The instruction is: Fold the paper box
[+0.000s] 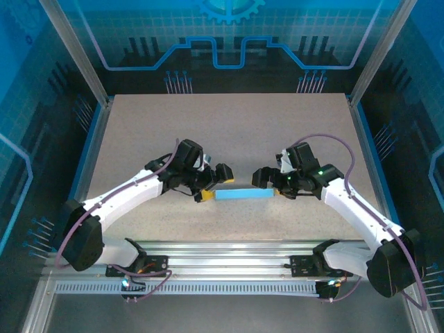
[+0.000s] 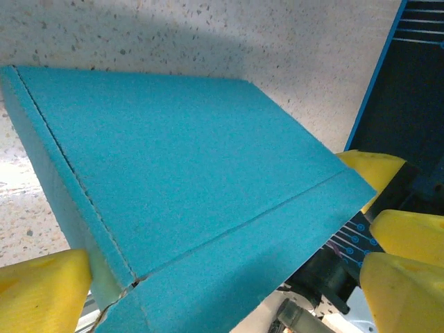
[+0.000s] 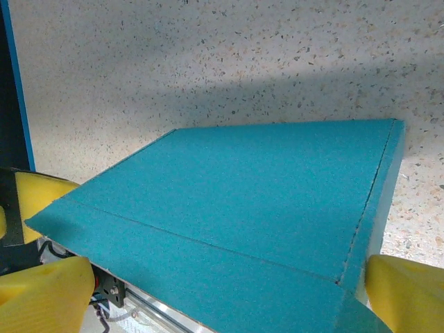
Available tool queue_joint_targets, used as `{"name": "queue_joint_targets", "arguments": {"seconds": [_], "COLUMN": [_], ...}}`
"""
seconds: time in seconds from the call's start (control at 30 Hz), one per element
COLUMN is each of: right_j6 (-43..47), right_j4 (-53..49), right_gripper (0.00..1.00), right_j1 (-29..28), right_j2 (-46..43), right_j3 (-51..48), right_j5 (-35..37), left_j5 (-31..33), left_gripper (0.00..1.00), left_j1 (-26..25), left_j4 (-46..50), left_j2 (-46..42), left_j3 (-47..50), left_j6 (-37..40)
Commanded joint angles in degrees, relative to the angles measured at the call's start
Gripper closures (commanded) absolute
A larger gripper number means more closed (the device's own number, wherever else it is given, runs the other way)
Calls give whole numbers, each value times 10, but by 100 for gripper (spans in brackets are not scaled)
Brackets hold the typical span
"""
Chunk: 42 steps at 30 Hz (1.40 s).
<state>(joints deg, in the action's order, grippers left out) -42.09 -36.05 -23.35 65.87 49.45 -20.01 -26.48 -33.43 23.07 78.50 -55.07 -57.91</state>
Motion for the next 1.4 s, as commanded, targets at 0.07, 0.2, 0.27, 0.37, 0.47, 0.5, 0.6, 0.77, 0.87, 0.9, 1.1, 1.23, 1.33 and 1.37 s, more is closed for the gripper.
{"name": "queue_joint_targets", "arguments": {"seconds": [0.07, 0.2, 0.27, 0.37, 0.47, 0.5, 0.6, 0.77, 0.87, 0.9, 1.1, 1.23, 1.33, 1.37], "right_j6": [-11, -11, -10, -9, -10, -8, -8, -6, -5, -5, 4, 7, 9, 10], "right_j4": [38, 40, 41, 43, 48, 48, 52, 56, 58, 57, 55, 53, 53, 52], "right_gripper": [0, 0, 0, 0, 0, 0, 0, 0, 0, 0, 0, 0, 0, 0], "right_j1": [4, 7, 9, 12, 13, 14, 19, 26, 30, 31, 39, 42, 44, 45], "right_j2": [11, 15, 17, 22, 28, 29, 35, 45, 50, 51, 56, 56, 57, 57], "right_j3": [-3, 2, 5, 6, 6, 6, 6, 24, 27, 28, 34, 35, 35, 35], "right_j5": [-62, -63, -62, -63, -63, -63, -64, -66, -69, -68, -66, -66, -64, -64], "left_j5": [-47, -53, -54, -56, -59, -60, -62, -69, -72, -73, -74, -74, -73, -73], "left_gripper": [1, 1, 1, 1, 1, 1, 1, 1, 1, 1, 1, 1, 1, 1], "left_j1": [6, 11, 13, 18, 23, 24, 30, 40, 43, 44, 52, 54, 57, 57], "left_j4": [-39, -41, -39, -42, -44, -44, -42, -41, -43, -42, -36, -30, -27, -27], "left_j2": [8, 15, 17, 23, 30, 31, 35, 45, 52, 54, 63, 66, 67, 67], "left_j3": [-34, -39, -42, -42, -43, -44, -48, -54, -56, -58, -67, -71, -70, -70], "left_j6": [11, 10, 12, 12, 14, 14, 17, 22, 23, 24, 33, 39, 42, 44]}}
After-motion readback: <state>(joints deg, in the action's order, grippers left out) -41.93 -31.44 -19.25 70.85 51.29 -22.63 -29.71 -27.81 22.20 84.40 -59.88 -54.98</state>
